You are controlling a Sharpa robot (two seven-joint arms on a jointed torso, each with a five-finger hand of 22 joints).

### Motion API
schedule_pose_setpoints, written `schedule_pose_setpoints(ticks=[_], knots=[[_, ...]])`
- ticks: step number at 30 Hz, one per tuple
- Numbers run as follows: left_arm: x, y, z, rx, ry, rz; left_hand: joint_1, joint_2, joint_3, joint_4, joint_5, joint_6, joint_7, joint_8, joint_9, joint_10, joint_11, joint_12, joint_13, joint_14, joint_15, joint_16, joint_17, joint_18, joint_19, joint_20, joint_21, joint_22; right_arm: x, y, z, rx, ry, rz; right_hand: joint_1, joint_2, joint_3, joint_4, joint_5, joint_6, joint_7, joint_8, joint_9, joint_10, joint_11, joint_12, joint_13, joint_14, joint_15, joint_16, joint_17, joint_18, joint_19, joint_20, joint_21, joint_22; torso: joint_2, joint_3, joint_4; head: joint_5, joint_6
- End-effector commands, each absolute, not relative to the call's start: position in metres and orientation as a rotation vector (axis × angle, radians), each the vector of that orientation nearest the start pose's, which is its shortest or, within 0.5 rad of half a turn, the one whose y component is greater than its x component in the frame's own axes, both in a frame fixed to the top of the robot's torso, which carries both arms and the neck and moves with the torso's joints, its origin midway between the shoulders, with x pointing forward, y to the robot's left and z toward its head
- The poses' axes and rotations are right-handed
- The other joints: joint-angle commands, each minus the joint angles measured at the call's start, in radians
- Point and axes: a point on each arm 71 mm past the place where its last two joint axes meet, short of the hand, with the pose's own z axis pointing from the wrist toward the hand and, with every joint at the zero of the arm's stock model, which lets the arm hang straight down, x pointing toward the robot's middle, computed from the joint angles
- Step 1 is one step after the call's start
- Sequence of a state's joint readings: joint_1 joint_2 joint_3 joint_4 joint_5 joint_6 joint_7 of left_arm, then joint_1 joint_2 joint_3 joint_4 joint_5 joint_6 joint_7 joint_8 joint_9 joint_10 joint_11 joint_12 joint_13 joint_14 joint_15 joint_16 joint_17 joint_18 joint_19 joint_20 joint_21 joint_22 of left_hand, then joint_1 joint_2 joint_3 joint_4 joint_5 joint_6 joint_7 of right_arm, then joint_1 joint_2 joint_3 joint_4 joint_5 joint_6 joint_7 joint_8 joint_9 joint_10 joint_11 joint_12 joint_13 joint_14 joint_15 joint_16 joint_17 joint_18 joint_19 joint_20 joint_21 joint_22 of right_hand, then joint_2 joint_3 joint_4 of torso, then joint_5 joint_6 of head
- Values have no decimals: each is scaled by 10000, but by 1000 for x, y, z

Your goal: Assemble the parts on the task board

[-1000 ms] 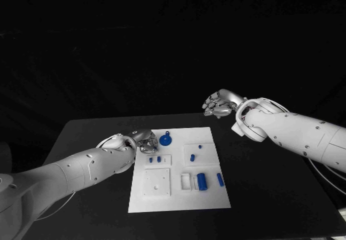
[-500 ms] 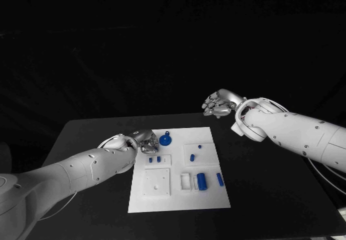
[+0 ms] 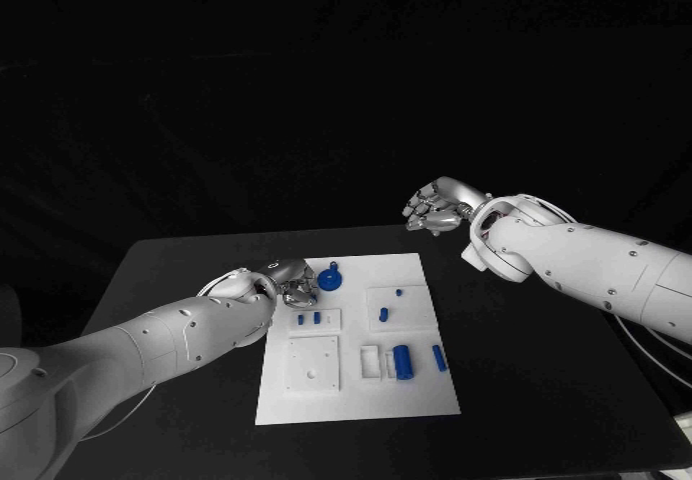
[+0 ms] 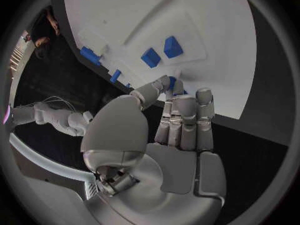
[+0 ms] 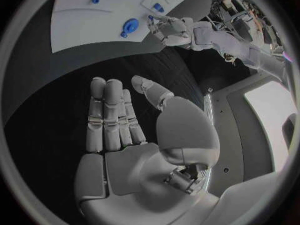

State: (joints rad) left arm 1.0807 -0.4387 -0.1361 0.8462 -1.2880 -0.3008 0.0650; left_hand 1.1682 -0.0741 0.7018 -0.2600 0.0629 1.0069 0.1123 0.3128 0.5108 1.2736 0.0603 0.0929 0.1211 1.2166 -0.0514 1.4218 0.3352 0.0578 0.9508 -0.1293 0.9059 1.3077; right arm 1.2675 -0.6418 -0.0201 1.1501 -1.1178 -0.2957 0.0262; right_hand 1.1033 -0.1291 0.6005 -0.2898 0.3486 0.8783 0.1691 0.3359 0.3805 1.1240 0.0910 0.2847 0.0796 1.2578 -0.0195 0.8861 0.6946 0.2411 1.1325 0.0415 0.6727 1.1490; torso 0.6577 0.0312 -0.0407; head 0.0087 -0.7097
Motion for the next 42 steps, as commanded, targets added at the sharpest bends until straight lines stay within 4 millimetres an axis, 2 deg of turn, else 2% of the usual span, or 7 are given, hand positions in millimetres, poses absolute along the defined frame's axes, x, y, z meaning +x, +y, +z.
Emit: schedule_pose_setpoints(ticks=[1,17,31,36,42], knots=[[540,189,-318,564,18916,-5442,-2,102,52,-34,32,62,-17,53,-5,50,2,50,9,41,-19,37,10,347,-24,-208,38,185,563,-207,-163,1416,16354,7495,-91,32,61,1,66,-28,54,20,-14,69,-31,-55,-7,30,-56,17,15,207,-5,-94,49,10,-2,1,5,-8,-6],[540,195,-318,518,18796,-5390,10,96,64,-66,60,90,-24,64,-12,87,-6,57,13,44,-27,44,13,345,-23,-211,59,191,563,-208,-163,1429,16347,7478,-88,32,67,-1,65,-27,53,22,-14,74,-32,-62,-6,30,-57,15,20,207,-6,-95,48,13,-1,-9,7,-14,-26],[539,188,-318,627,18824,-5593,-2,99,64,-66,69,96,-24,65,-18,97,-8,55,13,46,-29,49,14,343,-19,-212,70,192,563,-208,-163,1417,16354,7496,-89,30,71,1,63,-28,53,23,-14,80,-31,-72,-5,30,-56,13,25,207,-5,-95,47,17,-2,2,0,-12,-31],[535,187,-322,1277,18838,-5444,23,31,89,-139,230,170,-55,95,-32,184,-38,81,28,42,-57,50,11,337,-48,-226,77,185,563,-209,-163,1427,16353,7485,-90,29,72,0,63,-28,53,23,-14,81,-31,-74,-5,30,-56,12,26,207,-5,-95,47,18,-2,4,-1,-9,-36],[533,187,-324,1775,18709,-5116,84,-9,118,-174,232,199,-68,105,-44,207,-45,82,30,36,-64,35,0,333,-67,-231,55,167,563,-209,-163,1428,16352,7485,-89,30,74,0,63,-28,53,24,-14,82,-31,-77,-5,29,-56,11,28,207,-6,-96,46,19,-2,0,3,-15,-43]])
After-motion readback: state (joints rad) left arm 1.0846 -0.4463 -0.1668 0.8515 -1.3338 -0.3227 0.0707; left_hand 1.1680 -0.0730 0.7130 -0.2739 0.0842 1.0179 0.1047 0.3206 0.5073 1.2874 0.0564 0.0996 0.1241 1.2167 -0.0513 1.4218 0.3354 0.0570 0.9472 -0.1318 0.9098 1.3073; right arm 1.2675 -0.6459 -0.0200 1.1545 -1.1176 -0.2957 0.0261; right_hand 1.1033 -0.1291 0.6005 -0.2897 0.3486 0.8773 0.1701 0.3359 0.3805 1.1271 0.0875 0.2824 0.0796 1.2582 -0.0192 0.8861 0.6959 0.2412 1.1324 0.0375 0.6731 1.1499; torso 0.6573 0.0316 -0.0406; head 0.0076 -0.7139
